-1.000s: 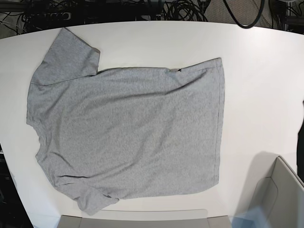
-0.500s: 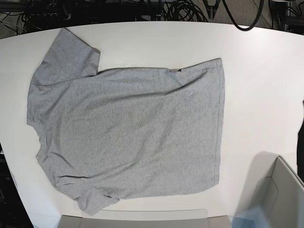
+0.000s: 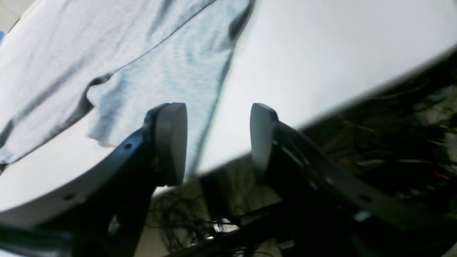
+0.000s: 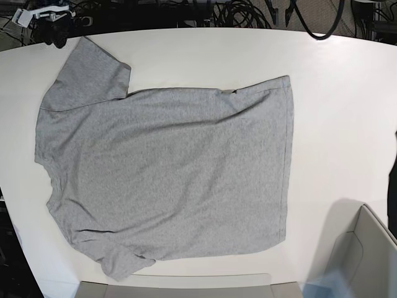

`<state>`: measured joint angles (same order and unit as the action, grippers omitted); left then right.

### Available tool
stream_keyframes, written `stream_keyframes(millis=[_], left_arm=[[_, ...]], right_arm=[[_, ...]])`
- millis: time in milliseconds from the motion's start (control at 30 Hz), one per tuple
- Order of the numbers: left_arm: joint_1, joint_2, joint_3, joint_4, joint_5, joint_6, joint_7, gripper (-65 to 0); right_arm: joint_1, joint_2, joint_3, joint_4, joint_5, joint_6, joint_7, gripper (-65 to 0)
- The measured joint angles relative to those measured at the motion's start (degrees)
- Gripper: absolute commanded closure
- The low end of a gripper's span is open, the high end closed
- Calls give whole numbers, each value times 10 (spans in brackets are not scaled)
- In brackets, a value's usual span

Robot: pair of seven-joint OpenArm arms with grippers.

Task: Fold the T-shirt properly
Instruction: 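Lower both grippers and pinch the shirt's two hem corners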

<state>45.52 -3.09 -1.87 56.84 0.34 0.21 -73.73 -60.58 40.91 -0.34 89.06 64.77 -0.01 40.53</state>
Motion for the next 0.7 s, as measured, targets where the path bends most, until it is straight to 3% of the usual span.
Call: stream_keyframes(millis=[167,300,400,600,700], left_arm=[[-1,0,0,0,1,0,7,-147],[-1,0,0,0,1,0,12,-147],[-1,0,0,0,1,0,12,-147],[-3,-1,0,0,1,0,13,-147],[-3,-1,0,0,1,0,13,-147]], right_arm=[[63,-6,-1,-11,5,-2,-81,-288],[118,-42,3,-46,4,0,-132,-288],[151,-53,3,-73,4,14,-140,-288],[177,-126,16,-76,31,142,-240,-288],[182,-156,19,-74,34,162,-264,-288]])
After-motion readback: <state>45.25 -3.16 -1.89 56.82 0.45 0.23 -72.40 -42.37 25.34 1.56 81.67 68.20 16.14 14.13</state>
